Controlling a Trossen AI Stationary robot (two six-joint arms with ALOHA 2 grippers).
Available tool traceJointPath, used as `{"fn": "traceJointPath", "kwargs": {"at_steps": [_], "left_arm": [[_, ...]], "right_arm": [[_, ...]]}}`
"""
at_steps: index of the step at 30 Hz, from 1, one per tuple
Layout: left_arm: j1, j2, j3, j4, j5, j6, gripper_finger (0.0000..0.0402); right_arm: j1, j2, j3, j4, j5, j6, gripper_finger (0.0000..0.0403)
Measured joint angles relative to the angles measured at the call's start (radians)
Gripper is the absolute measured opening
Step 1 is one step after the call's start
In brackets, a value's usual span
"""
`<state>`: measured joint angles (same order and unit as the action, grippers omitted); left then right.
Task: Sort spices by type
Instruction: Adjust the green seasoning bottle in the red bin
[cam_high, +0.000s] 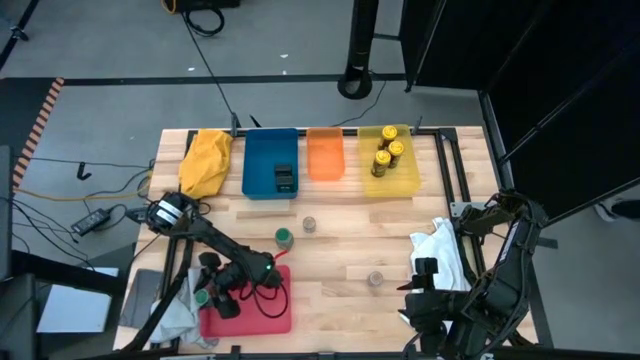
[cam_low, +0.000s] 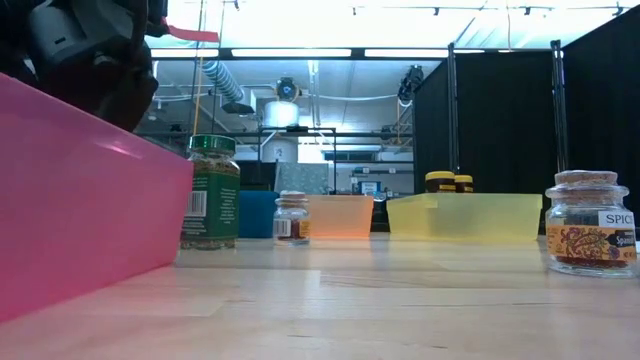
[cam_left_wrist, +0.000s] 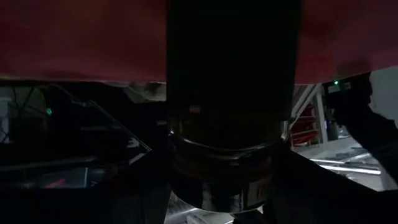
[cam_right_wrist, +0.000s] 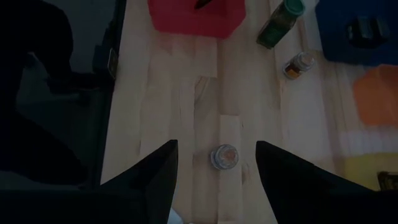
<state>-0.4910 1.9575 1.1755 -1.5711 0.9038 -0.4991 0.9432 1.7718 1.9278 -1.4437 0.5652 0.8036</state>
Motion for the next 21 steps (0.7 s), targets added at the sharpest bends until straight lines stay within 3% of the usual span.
{"fn": "traceJointPath", "kwargs": {"at_steps": [21], "left_arm": [[0.0, 0.0, 0.0, -0.001, -0.124, 0.081, 0.0231]], "right_arm": [[0.0, 0.0, 0.0, 0.008, 0.0, -0.031, 0.0224]]}}
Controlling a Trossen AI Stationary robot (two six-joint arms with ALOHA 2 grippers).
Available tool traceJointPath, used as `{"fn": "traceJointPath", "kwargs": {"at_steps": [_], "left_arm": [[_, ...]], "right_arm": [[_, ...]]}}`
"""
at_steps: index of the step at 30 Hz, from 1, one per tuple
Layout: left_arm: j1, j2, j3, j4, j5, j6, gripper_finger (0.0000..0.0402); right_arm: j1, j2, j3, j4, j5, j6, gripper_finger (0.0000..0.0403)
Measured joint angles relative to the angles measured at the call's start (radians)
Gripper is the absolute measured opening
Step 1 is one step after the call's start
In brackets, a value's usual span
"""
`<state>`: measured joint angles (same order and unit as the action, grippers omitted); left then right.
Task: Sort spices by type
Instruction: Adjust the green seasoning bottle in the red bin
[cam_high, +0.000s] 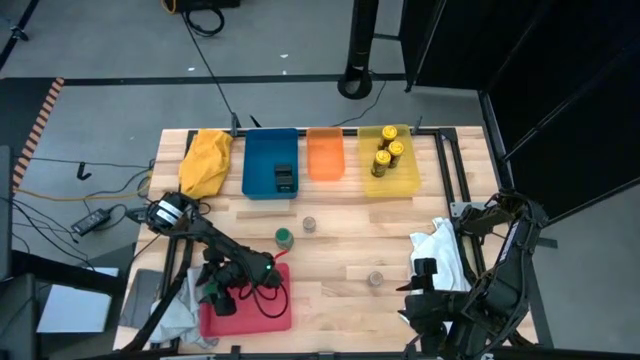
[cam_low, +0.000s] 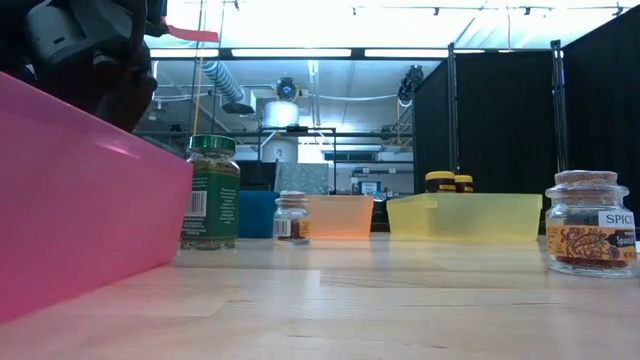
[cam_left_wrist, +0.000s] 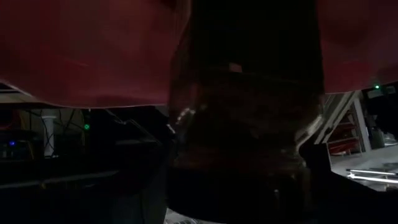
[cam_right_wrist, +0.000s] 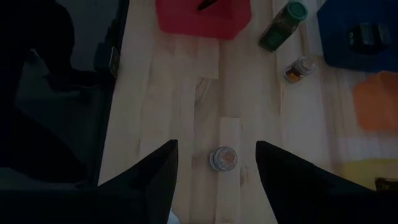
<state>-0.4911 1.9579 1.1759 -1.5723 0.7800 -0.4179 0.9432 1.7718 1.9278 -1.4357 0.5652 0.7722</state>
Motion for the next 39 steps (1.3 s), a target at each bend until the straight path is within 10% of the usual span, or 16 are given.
{"fn": "traceJointPath", "kwargs": {"at_steps": [39], "left_arm": [[0.0, 0.001, 0.219, 0.0, -0.107, 0.018, 0.0232]], "right_arm": [[0.0, 0.0, 0.0, 0.006, 0.0, -0.016, 0.0224]]}}
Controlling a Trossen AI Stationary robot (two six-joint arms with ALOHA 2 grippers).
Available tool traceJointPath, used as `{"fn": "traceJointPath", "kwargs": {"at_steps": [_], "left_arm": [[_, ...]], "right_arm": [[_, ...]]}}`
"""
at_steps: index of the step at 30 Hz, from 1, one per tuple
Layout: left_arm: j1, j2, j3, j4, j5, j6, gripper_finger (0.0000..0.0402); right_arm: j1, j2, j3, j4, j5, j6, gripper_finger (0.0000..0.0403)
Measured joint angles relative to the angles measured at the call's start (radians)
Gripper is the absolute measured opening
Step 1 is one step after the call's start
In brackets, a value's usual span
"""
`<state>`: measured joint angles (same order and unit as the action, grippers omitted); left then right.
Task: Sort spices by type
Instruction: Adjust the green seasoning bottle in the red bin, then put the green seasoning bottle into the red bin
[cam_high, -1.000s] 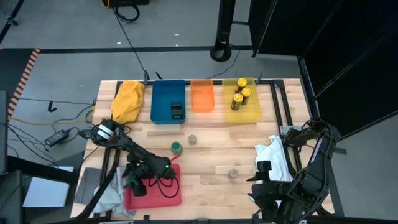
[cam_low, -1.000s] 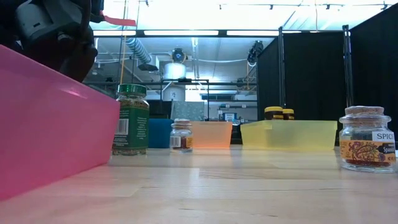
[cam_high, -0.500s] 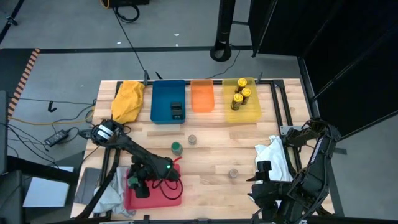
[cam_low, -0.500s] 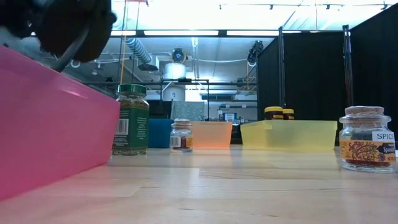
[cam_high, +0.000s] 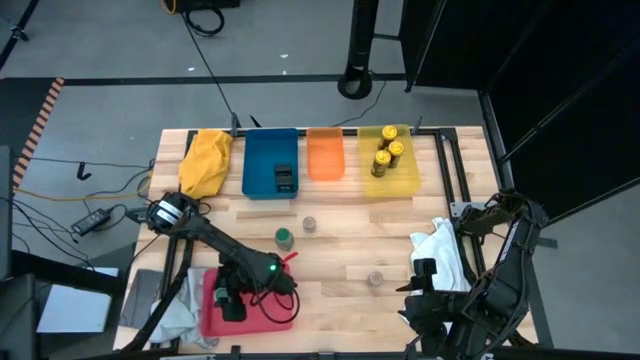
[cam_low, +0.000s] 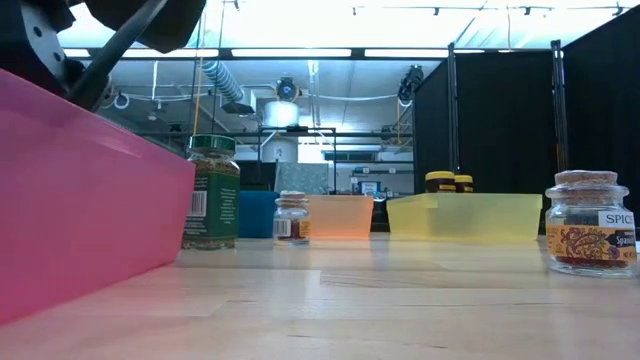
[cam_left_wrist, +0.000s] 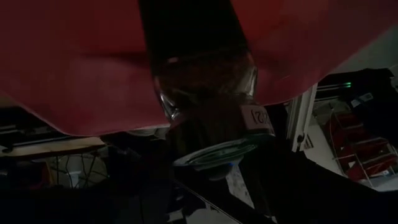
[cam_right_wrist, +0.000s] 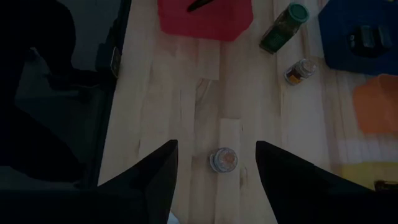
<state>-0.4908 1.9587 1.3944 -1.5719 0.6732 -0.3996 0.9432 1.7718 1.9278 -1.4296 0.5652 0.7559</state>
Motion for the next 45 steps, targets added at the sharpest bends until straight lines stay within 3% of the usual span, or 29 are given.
{"fn": "traceJointPath", "kwargs": {"at_steps": [18, 29, 40, 45], "left_arm": [[0.0, -0.005, 0.004, 0.001, -0.035, -0.005, 0.0232], [0.001, -0.083, 0.004, 0.001, -0.078, -0.051, 0.0231], [0.033, -0.279, 0.004, 0.002, -0.363, -0.124, 0.0231], [0.053, -0.389, 0.004, 0.092, -0.684, -0.134, 0.0231]], "right_arm": [[0.0, 0.0, 0.0, 0.0, 0.0, 0.0, 0.0224], [0.0, 0.0, 0.0, 0.002, 0.013, 0.0, 0.0224], [0.0, 0.0, 0.0, 0.009, 0.014, 0.007, 0.0224], [0.0, 0.0, 0.0, 0.016, 0.017, 0.003, 0.0224]]}}
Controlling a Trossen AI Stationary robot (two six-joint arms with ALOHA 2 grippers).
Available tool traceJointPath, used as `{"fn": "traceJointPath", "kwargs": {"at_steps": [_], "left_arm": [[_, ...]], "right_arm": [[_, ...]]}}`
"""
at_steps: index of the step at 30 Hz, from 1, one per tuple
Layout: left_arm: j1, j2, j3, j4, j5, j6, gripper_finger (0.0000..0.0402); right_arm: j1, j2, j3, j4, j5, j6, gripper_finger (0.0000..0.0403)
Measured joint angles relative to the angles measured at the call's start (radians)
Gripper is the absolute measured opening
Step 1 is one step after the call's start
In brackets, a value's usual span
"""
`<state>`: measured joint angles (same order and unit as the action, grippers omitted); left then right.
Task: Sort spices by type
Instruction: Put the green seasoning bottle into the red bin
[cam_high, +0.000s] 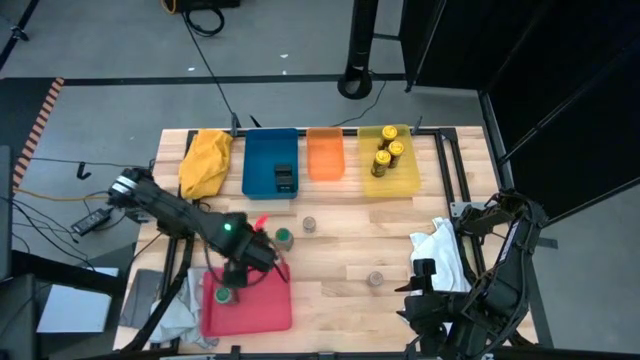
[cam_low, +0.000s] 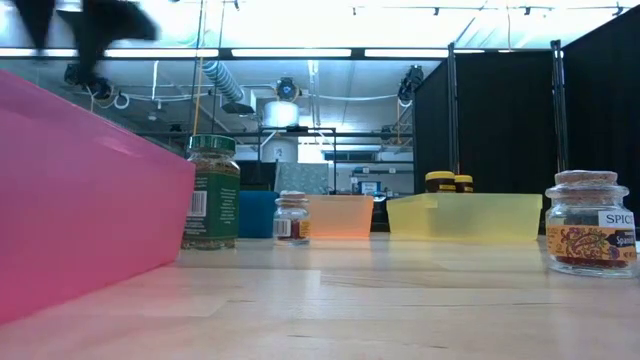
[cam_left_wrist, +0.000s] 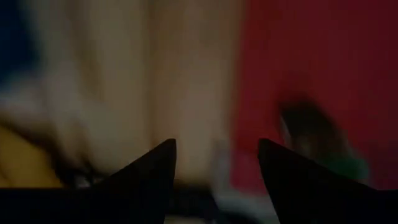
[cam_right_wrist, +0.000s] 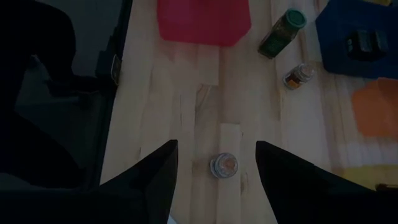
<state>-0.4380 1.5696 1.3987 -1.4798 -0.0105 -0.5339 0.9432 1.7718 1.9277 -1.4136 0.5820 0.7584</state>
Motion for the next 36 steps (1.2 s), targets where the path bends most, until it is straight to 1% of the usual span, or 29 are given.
{"fn": "traceJointPath", "kwargs": {"at_steps": [2, 5, 8, 10, 14, 18, 20, 27, 30, 36], "left_arm": [[0.002, -0.038, 0.0, 0.096, -0.15, 0.019, 0.0231], [0.001, -0.077, 0.0, 0.287, -0.342, 0.115, 0.0231], [0.003, -0.089, 0.0, 0.481, -0.436, 0.257, 0.0231], [0.005, -0.088, 0.0, 0.564, -0.448, 0.346, 0.0231], [0.037, -0.082, -0.013, 0.625, -0.449, 0.479, 0.0231], [0.086, -0.081, -0.054, 0.624, -0.446, 0.505, 0.0231], [0.104, -0.082, -0.085, 0.623, -0.426, 0.506, 0.0231], [0.183, -0.082, -0.188, 0.64, -0.273, 0.51, 0.0231], [0.211, -0.082, -0.205, 0.655, -0.185, 0.537, 0.0231], [0.268, -0.082, -0.225, 0.648, -0.077, 0.585, 0.0231]], "right_arm": [[0.0, 0.0, 0.0, 0.0, 0.002, -0.001, 0.0224], [0.0, 0.0, 0.0, 0.003, 0.002, -0.002, 0.0224], [0.0, 0.0, 0.0, 0.009, 0.002, 0.002, 0.0224], [0.0, 0.0, 0.0, 0.017, 0.002, 0.006, 0.0224], [0.008, 0.0, 0.0, 0.034, 0.002, 0.006, 0.0224], [0.018, 0.005, 0.0, 0.033, 0.002, 0.003, 0.0224], [0.02, 0.01, -0.006, 0.037, 0.002, -0.001, 0.0224], [0.019, 0.01, -0.091, 0.038, 0.002, -0.002, 0.0224], [0.017, 0.01, -0.124, 0.041, 0.001, 0.01, 0.0224], [0.006, 0.01, -0.165, 0.046, -0.003, 0.031, 0.0224]]}}
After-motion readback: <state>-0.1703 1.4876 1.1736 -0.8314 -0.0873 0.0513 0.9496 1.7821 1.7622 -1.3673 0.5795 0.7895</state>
